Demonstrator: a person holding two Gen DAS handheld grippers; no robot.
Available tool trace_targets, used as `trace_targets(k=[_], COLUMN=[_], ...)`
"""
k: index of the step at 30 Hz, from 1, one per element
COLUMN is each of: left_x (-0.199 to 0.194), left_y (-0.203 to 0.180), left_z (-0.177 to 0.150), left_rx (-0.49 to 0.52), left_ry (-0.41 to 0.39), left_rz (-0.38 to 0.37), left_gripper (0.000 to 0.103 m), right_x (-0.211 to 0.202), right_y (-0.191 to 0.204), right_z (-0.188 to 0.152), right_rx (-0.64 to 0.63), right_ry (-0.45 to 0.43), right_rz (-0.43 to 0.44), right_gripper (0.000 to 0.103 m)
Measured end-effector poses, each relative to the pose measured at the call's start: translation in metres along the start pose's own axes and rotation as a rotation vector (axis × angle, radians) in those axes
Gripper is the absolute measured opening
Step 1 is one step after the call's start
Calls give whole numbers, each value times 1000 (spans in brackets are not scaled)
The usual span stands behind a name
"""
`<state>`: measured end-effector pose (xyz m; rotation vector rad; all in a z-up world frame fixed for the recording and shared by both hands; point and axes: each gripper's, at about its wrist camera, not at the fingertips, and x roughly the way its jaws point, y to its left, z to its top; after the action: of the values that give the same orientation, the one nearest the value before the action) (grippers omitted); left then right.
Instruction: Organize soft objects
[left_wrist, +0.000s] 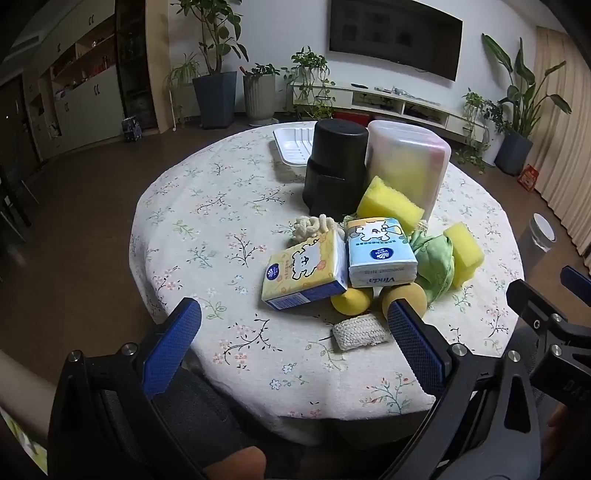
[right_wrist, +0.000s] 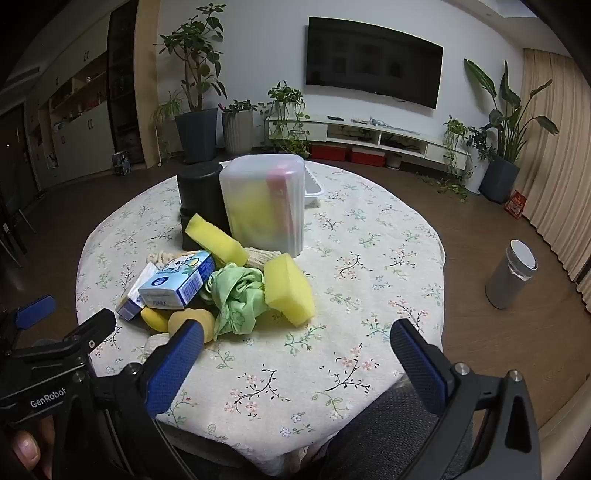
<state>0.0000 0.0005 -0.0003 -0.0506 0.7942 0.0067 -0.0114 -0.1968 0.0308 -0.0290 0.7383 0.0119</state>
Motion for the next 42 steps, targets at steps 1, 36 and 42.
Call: trace_targets(k=[1,36,42], left_x=[0,1,1], left_y=[0,-1,-1], left_z=[0,0,0], left_rx=[1,11,11], left_ry=[2,6,6], left_rz=[0,16,16], left_gripper=[102,102,102], right_x=[0,1,1], right_y=[0,-1,-1], right_z=[0,-1,-1], right_rx=[-2,-6,-6], right_ry=[2,0,1], right_rz=[-2,-7,-7], right_gripper=[103,103,103])
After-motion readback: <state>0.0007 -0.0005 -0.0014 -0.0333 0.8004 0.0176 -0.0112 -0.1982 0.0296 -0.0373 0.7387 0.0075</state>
